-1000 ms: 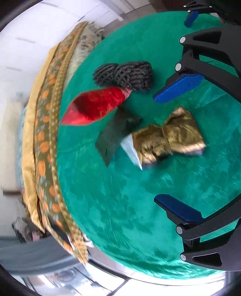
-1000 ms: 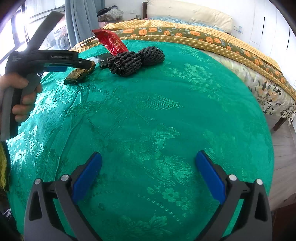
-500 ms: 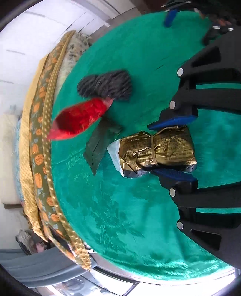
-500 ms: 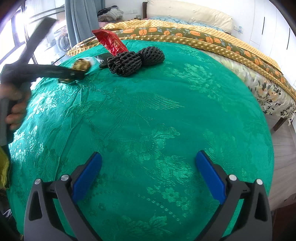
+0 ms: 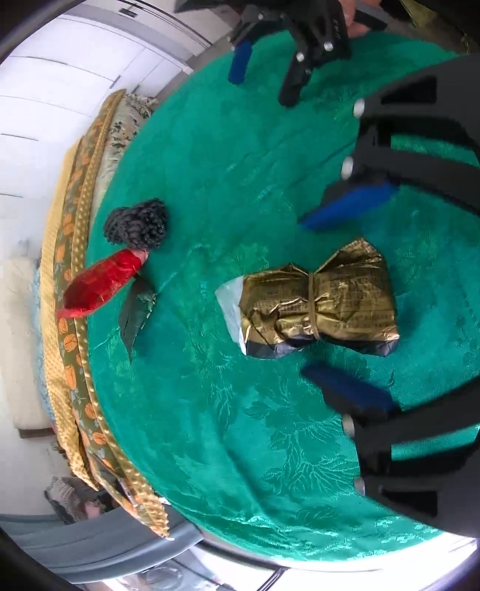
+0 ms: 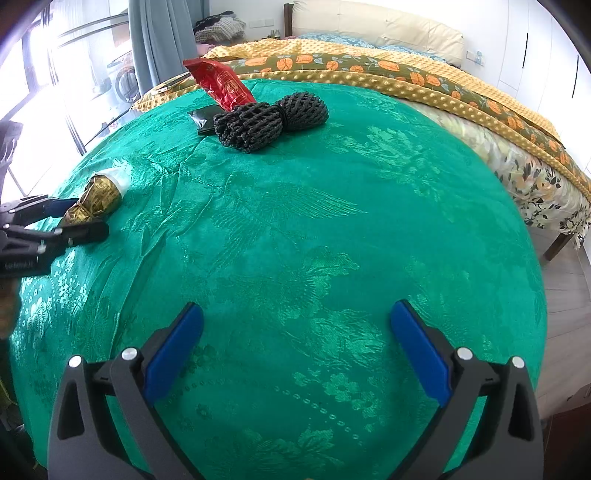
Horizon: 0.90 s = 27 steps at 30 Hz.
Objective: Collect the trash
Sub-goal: 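Grasp the black mesh fruit sleeves with the right tool while the left tool holds the gold package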
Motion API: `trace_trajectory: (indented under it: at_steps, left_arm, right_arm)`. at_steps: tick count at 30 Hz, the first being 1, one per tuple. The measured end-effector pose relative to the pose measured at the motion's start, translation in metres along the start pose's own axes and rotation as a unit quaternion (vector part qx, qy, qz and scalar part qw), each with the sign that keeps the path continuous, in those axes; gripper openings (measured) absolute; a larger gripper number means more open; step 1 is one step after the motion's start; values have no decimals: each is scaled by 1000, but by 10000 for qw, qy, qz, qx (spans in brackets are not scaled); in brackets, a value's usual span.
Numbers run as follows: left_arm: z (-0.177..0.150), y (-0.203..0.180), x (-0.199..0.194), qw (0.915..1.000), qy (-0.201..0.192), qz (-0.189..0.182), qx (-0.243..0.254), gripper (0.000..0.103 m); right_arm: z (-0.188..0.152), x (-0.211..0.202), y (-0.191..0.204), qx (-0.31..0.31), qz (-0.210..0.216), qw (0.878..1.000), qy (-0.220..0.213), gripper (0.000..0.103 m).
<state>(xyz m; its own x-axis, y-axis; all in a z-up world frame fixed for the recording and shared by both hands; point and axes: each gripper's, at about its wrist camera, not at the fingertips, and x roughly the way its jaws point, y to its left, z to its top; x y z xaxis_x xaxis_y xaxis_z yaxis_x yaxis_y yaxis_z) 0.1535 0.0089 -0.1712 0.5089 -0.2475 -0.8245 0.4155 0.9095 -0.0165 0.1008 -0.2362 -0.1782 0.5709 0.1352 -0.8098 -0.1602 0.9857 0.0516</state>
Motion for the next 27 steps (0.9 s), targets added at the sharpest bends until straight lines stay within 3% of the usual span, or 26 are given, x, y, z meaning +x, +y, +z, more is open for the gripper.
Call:
trace_trajectory:
  at_steps: [6, 13, 17, 18, 19, 20, 21, 24, 27]
  left_arm:
    - [-3, 4, 4, 9998, -58, 207, -14, 94]
    - [-2, 7, 6, 9997, -25, 224, -126, 98]
    - [-2, 7, 7, 9997, -24, 217, -132, 98]
    - [-2, 7, 7, 9997, -24, 215, -133, 98]
    - [-2, 7, 7, 9997, -24, 216, -133, 98]
    - [-2, 7, 7, 9997, -24, 215, -134, 98]
    - [-2, 7, 7, 9997, -24, 212, -136, 98]
    - [-2, 7, 7, 9997, -24, 215, -133, 98]
    - [-2, 7, 7, 9997, -25, 215, -134, 98]
  right_arm:
    - [30, 6, -9, 483, 391, 9981, 38, 98]
    - [123, 35, 13, 911, 730, 9928, -258, 98]
    - [154, 69, 28, 974, 396, 9944, -141, 97]
    - [157, 77, 27, 1022, 250, 9944, -43, 91]
    - [158, 81, 25, 1082, 185, 9940, 19, 72]
    - [158, 86, 21, 1149, 152, 9932, 92, 61]
    - [157, 88, 16, 1205, 129, 9925, 179, 55]
    - [146, 77, 5, 1169, 194, 9929, 136, 49]
    - [127, 50, 2, 566, 272, 9979, 175, 49]
